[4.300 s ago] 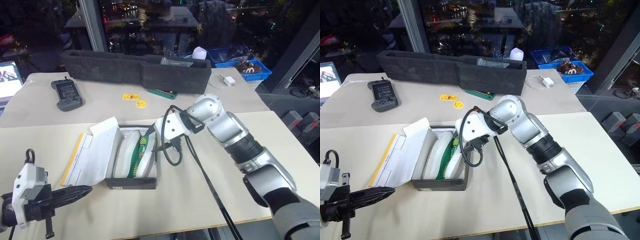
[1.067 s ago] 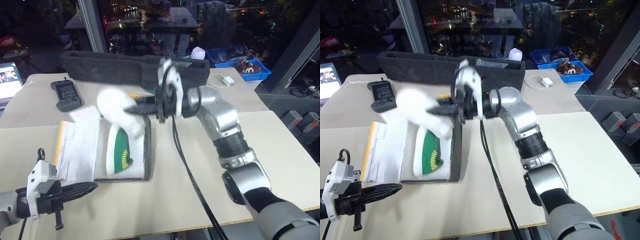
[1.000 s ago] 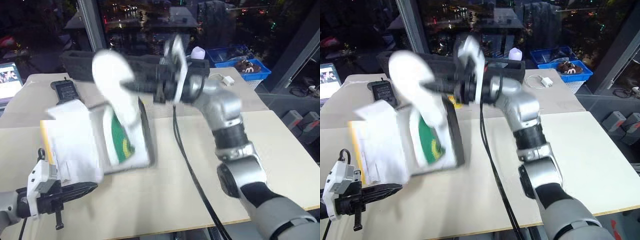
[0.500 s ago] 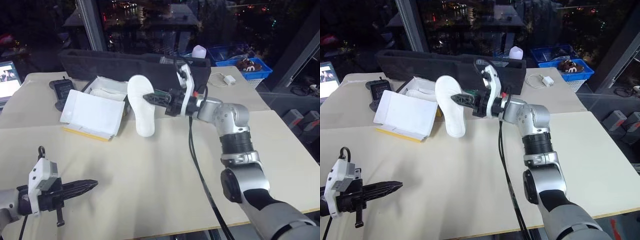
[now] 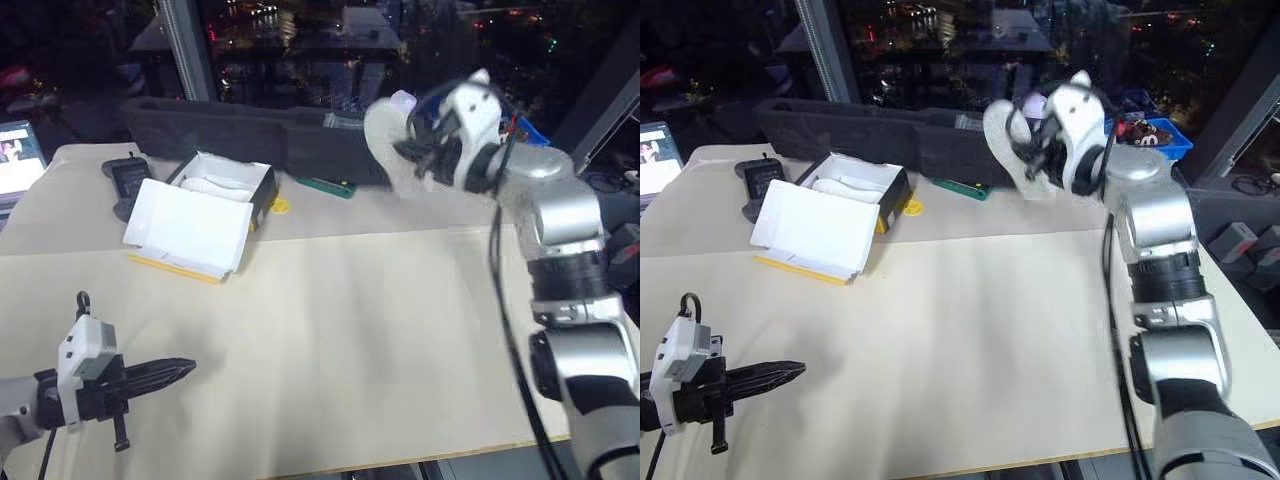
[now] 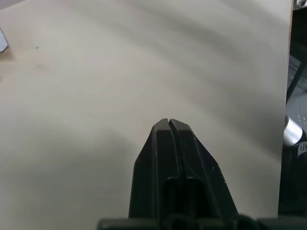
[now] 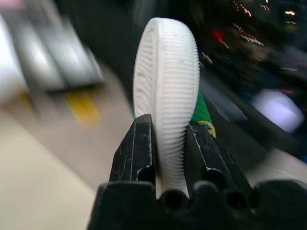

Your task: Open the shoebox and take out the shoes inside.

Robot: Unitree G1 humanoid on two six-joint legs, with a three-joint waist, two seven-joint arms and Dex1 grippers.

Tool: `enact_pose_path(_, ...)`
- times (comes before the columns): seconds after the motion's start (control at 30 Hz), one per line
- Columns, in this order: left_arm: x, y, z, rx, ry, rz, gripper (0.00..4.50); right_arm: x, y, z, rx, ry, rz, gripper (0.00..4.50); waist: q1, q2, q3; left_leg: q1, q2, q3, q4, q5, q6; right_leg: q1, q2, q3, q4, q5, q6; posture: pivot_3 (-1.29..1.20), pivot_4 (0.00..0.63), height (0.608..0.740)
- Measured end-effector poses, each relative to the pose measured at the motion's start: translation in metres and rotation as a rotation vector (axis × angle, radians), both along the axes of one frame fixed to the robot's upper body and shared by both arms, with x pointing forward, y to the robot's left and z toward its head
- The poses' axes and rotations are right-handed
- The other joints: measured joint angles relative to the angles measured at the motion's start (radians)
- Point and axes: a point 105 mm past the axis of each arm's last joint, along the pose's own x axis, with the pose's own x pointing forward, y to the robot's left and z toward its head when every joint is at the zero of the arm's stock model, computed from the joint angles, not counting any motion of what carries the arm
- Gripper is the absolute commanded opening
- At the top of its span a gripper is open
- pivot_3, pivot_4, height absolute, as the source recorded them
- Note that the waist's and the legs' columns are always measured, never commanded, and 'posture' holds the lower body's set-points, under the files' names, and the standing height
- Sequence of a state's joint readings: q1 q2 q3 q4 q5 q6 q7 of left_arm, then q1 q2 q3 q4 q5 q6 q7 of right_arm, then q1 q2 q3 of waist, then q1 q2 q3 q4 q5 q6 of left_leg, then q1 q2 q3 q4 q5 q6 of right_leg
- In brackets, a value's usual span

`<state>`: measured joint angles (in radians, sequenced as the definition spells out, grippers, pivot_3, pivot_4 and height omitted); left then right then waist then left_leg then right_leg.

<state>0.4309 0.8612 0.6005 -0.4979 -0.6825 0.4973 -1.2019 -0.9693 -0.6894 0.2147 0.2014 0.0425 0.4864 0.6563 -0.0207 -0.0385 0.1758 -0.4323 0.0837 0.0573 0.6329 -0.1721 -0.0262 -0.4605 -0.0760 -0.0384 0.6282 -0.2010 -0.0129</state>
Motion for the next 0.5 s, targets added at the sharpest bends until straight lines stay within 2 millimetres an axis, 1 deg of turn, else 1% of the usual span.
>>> enact_pose_path(0.03,0.0,0.0,0.0,0.0,0.0,0.0,0.0,0.001,-0.005,-0.014,-0.08,0.013,-0.027,0.41,-0.002,0.0,0.0,0.0,0.0,0.0,0.0,0.0,0.0,0.0,0.0,0.0,0.001,0.0,0.0,0.0,0.15,0.732)
enact_pose_path(0.07,0.0,0.0,0.0,0.0,0.0,0.001,0.0,0.0,-0.009,-0.033,-0.211,0.023,-0.047,0.41,-0.003,0.0,0.0,0.0,0.0,0.0,0.0,0.0,0.0,-0.001,0.0,0.001,0.001,0.0,0.0,0.0,0.15,0.732)
enact_pose_path(0.1,0.0,-0.001,0.0,-0.001,0.001,0.001,0.0,-0.001,-0.012,-0.048,-0.299,0.034,-0.057,0.41,-0.004,0.0,0.0,0.0,0.0,0.0,0.0,0.0,0.0,-0.001,0.0,0.001,0.001,0.0,0.0,0.0,0.15,0.732)
enact_pose_path(0.2,0.0,-0.002,-0.001,-0.003,0.004,-0.002,0.0,-0.006,-0.01,-0.085,-0.469,0.062,-0.055,0.41,-0.007,0.0,0.0,0.001,0.0,0.0,0.0,0.0,0.0,-0.002,0.001,0.001,0.003,0.0,0.0,0.0,0.15,0.732)
enact_pose_path(0.23,0.0,-0.002,-0.001,-0.003,0.004,-0.002,0.0,-0.007,-0.01,-0.092,-0.495,0.062,-0.057,0.41,-0.007,0.0,0.0,0.001,0.0,0.0,0.0,0.0,0.0,-0.001,0.001,0.001,0.003,0.0,0.0,0.0,0.15,0.732)
enact_pose_path(0.3,0.0,-0.002,-0.001,-0.005,0.005,-0.001,0.0,-0.01,-0.004,-0.114,-0.536,0.072,-0.055,0.41,-0.006,0.0,0.0,0.001,0.0,0.0,0.001,0.0,0.0,0.0,0.001,0.001,0.003,0.0,0.0,0.0,0.15,0.732)
enact_pose_path(0.37,0.001,-0.003,-0.001,-0.01,0.003,-0.004,0.0,-0.012,0.001,-0.121,-0.52,0.061,-0.062,0.41,-0.01,-0.002,-0.001,0.003,0.0,0.0,0.003,0.0,0.0,0.002,0.001,0.002,0.002,0.0,0.0,0.0,0.15,0.732)
enact_pose_path(0.4,0.001,-0.003,-0.001,-0.01,0.002,-0.005,0.0,-0.013,0.002,-0.124,-0.499,0.07,-0.065,1.42,-0.011,-0.003,-0.002,0.004,0.0,0.0,0.004,0.0,0.0,0.003,0.001,0.002,0.002,0.0,0.0,0.0,0.15,0.732)
enact_pose_path(0.43,0.001,-0.003,-0.001,-0.011,0.003,-0.005,0.0,-0.013,0.003,-0.127,-0.471,0.08,-0.07,1.59,-0.012,-0.004,-0.003,0.005,0.001,0.0,0.005,0.0,0.0,0.004,0.001,0.002,0.002,0.0,0.0,0.0,0.15,0.732)
enact_pose_path(0.47,0.001,-0.003,-0.001,-0.011,0.003,-0.005,0.0,-0.015,0.004,-0.13,-0.43,0.093,-0.073,2.01,-0.014,-0.005,-0.003,0.005,0.001,0.0,0.006,-0.001,-0.001,0.004,0.0,0.002,0.003,0.0,0.0,0.0,0.15,0.732)
enact_pose_path(0.5,0.001,-0.004,0.0,-0.011,0.001,-0.006,0.0,-0.018,0.006,-0.135,-0.408,0.117,-0.068,2.24,-0.014,-0.004,-0.003,0.006,0.0,0.0,0.006,-0.004,-0.007,0.004,0.0,0.002,0.003,0.0,0.0,0.0,0.15,0.732)
